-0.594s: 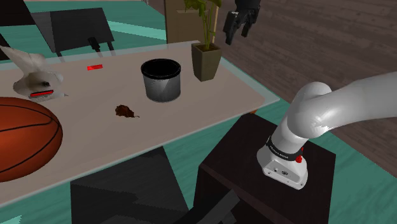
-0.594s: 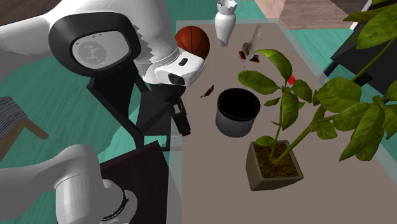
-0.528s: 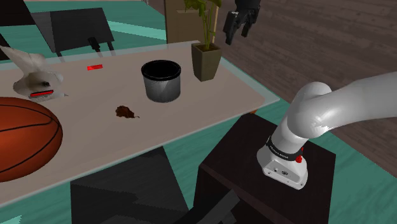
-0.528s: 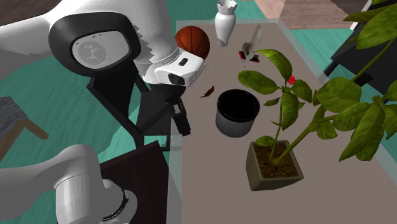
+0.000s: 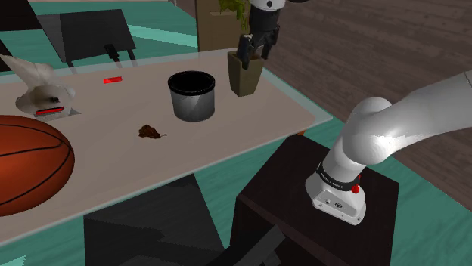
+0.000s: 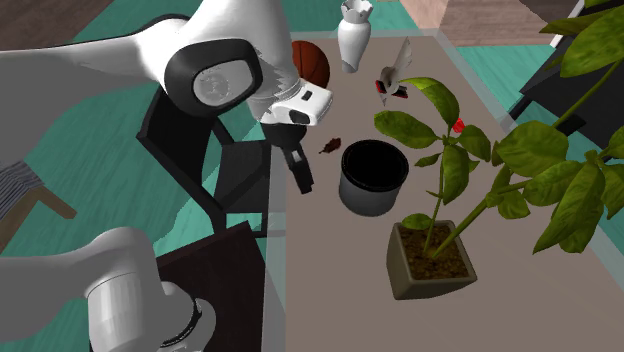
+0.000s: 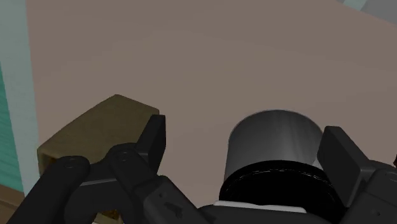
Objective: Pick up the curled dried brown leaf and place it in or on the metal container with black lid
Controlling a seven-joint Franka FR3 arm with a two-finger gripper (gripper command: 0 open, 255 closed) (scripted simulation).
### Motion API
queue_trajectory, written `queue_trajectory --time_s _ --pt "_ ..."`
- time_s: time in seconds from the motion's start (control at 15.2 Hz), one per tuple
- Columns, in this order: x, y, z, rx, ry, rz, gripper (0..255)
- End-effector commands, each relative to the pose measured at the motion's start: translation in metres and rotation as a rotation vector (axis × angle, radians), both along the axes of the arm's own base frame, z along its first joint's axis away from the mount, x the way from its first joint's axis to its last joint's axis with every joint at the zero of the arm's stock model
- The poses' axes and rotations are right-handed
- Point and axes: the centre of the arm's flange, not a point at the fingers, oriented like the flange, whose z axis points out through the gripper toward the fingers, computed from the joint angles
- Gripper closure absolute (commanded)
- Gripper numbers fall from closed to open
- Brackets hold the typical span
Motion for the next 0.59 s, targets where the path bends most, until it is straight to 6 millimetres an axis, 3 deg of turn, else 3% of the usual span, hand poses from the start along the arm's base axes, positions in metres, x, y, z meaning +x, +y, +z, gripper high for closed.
queue_trajectory --time_s 0.0,0.53 --pt "0.015 0.017 -0.015 0.002 -0.001 0.006 0" --pt "0.071 0.084 -0.073 0.005 0.0 0.031 0"
